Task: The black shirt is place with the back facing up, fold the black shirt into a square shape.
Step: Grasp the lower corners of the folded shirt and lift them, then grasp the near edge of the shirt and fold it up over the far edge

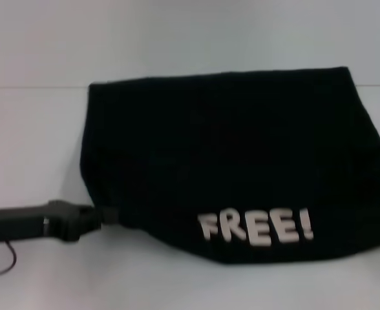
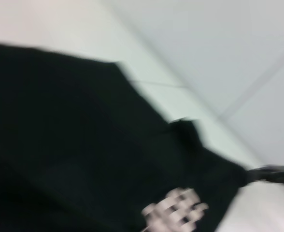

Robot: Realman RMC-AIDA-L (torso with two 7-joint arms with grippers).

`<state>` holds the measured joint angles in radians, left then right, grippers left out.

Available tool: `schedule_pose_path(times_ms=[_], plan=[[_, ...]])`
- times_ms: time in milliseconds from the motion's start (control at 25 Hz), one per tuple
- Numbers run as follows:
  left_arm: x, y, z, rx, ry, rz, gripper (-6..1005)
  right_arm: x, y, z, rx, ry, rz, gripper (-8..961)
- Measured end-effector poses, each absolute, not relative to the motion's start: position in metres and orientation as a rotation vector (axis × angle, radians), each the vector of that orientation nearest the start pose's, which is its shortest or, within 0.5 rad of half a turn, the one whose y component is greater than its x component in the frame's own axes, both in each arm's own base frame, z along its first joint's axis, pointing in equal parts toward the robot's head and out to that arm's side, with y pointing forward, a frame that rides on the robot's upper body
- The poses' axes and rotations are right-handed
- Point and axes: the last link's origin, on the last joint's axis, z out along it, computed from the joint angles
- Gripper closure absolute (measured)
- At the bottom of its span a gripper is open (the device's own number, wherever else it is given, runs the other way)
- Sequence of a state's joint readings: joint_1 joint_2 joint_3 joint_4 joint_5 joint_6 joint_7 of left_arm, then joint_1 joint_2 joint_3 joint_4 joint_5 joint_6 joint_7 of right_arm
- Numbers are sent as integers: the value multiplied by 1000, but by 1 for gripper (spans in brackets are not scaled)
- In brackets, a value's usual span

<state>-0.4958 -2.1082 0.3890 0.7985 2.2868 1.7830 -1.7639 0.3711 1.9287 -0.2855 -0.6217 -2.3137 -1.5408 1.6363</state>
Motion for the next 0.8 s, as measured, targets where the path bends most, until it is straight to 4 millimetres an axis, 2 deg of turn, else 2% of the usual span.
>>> schedule_pose_path(times_ms=[80,240,560,800], plan=[[-286,283,30,-2686,-1195,-781,1000,392,253,79,-2293,1310,523,911],[-289,263,30,-2718,-1212,-842,998,395,233,76,-2312,1320,547,912],[-296,250,30,-2713,-1266,-857,999,402,195,77,-2321,1337,594,912],[-300,240,19,-2757,-1332,-817,999,411,177,82,-2293,1359,579,912]])
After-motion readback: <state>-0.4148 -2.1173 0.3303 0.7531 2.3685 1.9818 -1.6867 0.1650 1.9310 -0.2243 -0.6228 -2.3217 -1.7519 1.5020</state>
